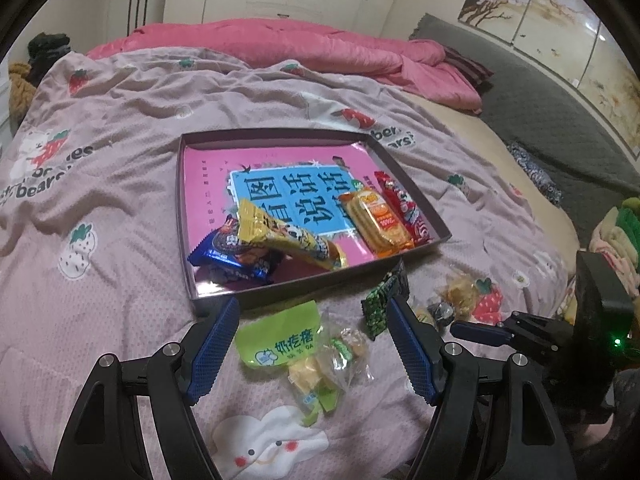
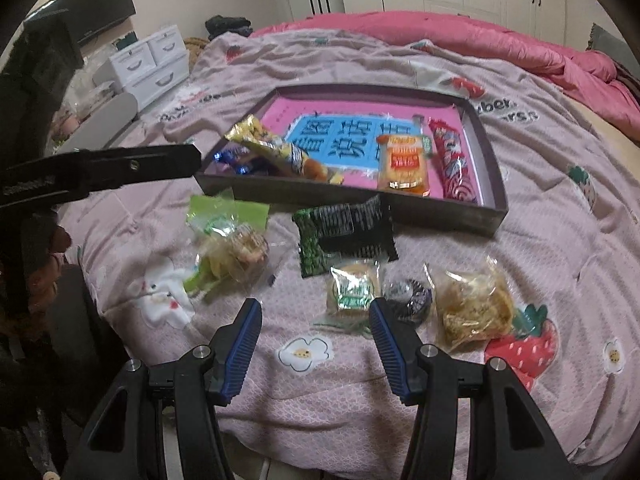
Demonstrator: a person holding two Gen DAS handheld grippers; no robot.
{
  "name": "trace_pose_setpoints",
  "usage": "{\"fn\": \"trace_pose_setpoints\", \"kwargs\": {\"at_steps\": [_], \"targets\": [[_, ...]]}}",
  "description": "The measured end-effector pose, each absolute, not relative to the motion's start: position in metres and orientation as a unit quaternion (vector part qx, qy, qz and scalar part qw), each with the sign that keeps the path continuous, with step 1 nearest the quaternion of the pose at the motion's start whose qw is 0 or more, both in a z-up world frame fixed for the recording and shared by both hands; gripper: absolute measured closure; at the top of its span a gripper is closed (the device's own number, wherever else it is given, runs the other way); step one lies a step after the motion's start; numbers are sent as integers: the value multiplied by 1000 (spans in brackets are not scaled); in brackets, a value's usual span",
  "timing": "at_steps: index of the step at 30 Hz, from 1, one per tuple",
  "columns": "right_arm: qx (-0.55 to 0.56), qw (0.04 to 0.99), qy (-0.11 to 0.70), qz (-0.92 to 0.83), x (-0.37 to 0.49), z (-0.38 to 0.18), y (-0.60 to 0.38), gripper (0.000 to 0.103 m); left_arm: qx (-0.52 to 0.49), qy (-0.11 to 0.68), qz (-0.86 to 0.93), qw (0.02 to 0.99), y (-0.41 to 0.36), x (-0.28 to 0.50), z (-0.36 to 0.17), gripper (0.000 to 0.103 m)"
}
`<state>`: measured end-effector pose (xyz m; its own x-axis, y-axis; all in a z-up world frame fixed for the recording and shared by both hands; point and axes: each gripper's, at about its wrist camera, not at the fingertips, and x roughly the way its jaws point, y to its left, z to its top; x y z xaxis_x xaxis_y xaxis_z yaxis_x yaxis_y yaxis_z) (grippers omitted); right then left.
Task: Organize snacks
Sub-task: 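Move both tools toward the loose snacks in front of the tray, then grasp the clear candy bag with the left tool while the right grasps the round cracker pack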
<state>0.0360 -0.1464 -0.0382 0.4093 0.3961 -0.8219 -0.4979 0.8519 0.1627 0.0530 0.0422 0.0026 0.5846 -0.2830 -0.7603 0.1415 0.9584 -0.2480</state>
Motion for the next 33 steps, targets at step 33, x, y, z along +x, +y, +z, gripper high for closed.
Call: {"fn": "trace_pose_setpoints", "kwargs": {"at_steps": [33], "targets": [[-48, 840, 480, 249, 69, -73, -143, 62, -47, 504, -161, 847, 6, 62, -43, 26]]}}
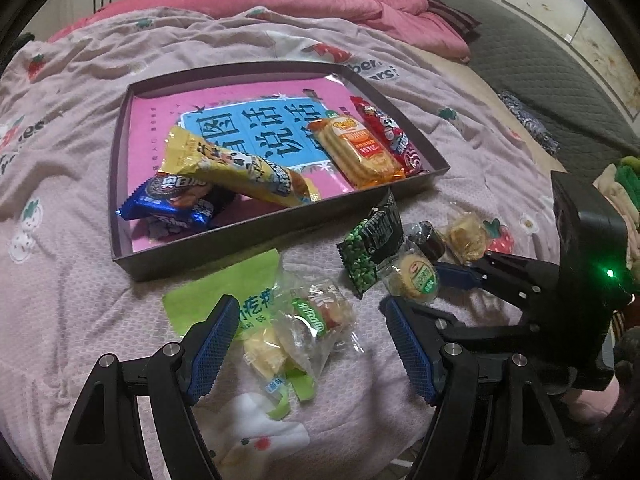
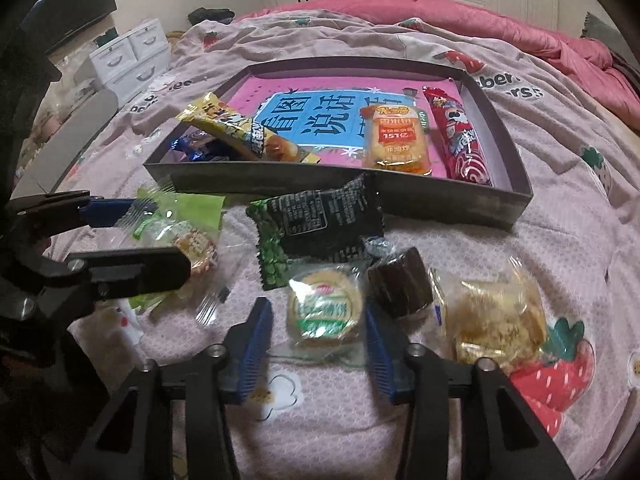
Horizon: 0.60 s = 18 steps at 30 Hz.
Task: Organize snacks
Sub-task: 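Grasp the clear candy bag with the left tool while the right grasps the round cracker pack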
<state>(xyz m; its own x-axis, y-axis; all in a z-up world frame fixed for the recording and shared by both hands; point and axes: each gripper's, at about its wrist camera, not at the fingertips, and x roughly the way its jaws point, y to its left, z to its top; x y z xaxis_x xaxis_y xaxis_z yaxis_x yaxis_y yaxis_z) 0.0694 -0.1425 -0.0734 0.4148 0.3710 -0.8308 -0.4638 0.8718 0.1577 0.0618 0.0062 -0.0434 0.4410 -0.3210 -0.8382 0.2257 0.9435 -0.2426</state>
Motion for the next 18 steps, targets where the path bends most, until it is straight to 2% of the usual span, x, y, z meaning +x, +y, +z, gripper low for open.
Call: {"fn": "trace_pose_setpoints", "kwargs": {"at_steps": [2, 3, 10, 12, 18], "targets": [[-42, 839, 481, 251, 70, -74, -145, 63, -47, 505, -162, 847, 4, 62, -45, 28], [-41, 839, 480, 252, 70, -74, -146, 64, -46, 506, -164, 846, 3, 63, -46, 33], [-33, 837, 482, 258, 69, -73, -149, 67, -36, 511, -164, 843, -8, 68, -55, 52], [-28, 836, 483, 259, 69, -73, -150, 67, -28, 513, -162, 843, -11, 68, -58, 61], [-22, 836, 481, 262, 67, -70, -153, 68, -33, 508, -164, 845, -8, 68, -57, 64]]}}
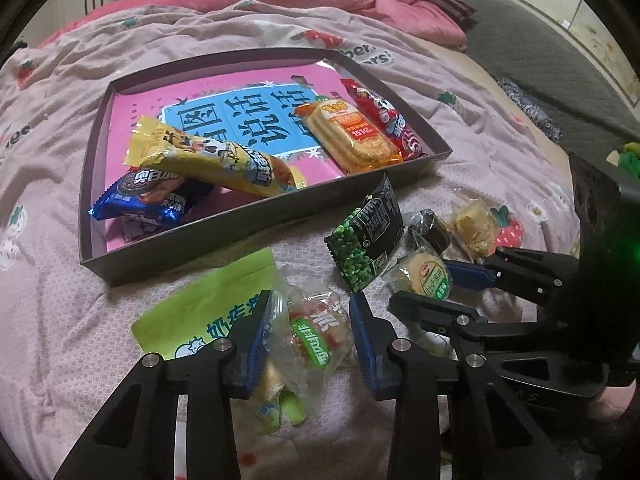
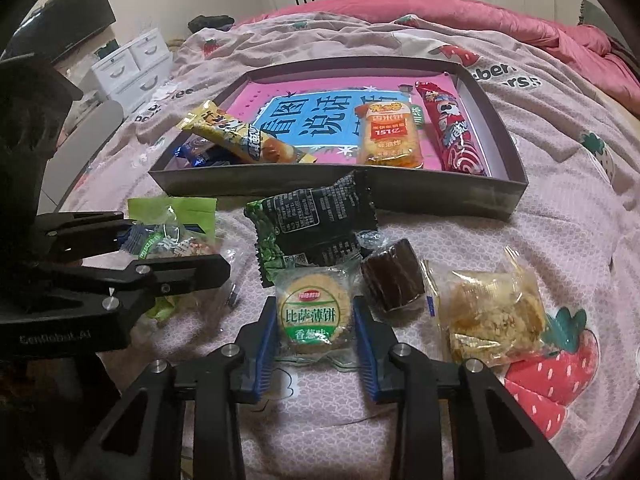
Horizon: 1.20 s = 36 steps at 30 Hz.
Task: Organize snacks
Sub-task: 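Grasp the clear candy bag with the left tool while the right grasps the round cracker pack, then carry the candy bag with the left tool while the right carries the cracker pack to the tray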
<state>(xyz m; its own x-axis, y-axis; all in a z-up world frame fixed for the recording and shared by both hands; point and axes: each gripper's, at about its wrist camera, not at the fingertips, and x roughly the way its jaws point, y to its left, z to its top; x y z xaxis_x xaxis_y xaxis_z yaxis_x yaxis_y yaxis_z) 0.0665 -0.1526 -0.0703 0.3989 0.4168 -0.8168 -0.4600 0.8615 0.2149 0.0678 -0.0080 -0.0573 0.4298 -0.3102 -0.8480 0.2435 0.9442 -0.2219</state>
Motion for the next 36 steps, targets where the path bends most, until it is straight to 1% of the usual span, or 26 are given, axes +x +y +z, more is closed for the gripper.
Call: {"fn": "trace_pose_setpoints", "kwargs": {"at_steps": [17, 25, 36], "targets": [[6, 850, 444, 283, 58, -47, -161, 68, -72, 456, -173, 870, 11, 56, -16, 64], [20, 868, 403, 289, 57, -24, -169, 68, -95, 426, -157, 886, 28, 53, 9, 64], [50, 882, 373, 284, 62, -10, -188, 68, -112, 403, -135, 898, 35, 62, 27, 64]]}}
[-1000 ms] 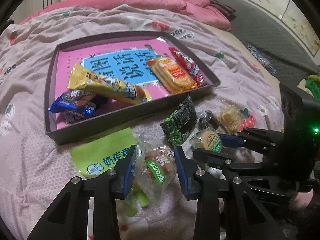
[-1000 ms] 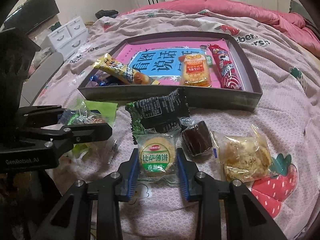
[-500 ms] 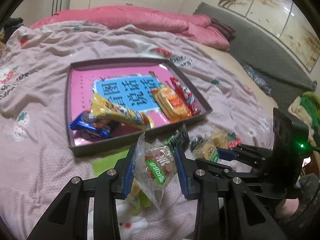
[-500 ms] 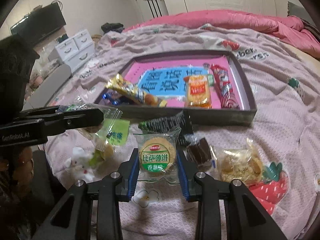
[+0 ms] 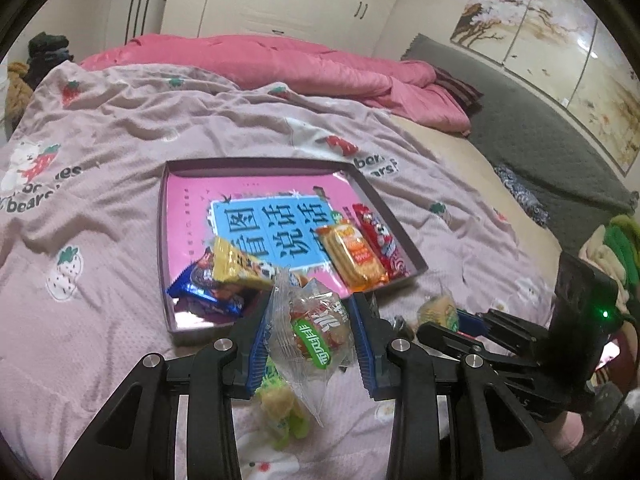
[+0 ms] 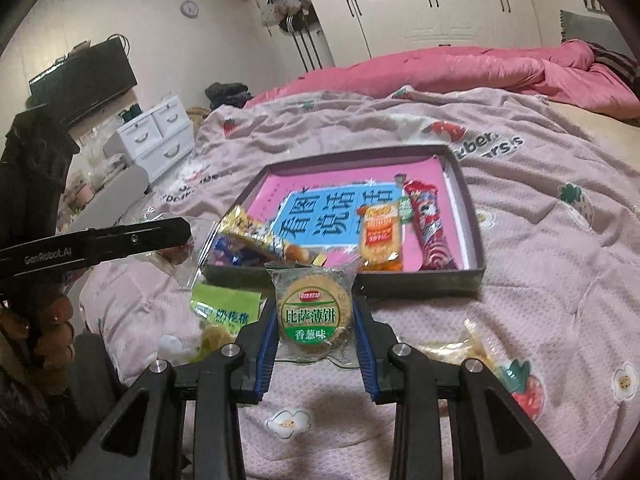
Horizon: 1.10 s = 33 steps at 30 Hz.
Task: Organize snacks
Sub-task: 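Carry the candy bag with the left tool while the right carries the cracker pack to the tray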
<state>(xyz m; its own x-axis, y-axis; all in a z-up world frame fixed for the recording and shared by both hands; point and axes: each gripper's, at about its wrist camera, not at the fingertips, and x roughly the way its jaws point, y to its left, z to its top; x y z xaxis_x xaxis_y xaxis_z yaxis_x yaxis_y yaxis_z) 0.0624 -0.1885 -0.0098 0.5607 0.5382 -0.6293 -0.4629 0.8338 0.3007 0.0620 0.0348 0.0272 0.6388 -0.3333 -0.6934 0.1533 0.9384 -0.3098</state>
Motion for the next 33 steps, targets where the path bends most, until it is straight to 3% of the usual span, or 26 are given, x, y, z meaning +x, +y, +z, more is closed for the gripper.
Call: {"fn": "trace_pose_setpoints", "kwargs": {"at_steps": [33], "targets": [[52, 931, 308, 189, 104, 17, -228, 67, -134, 378, -165, 901, -9, 118, 32, 64]]}}
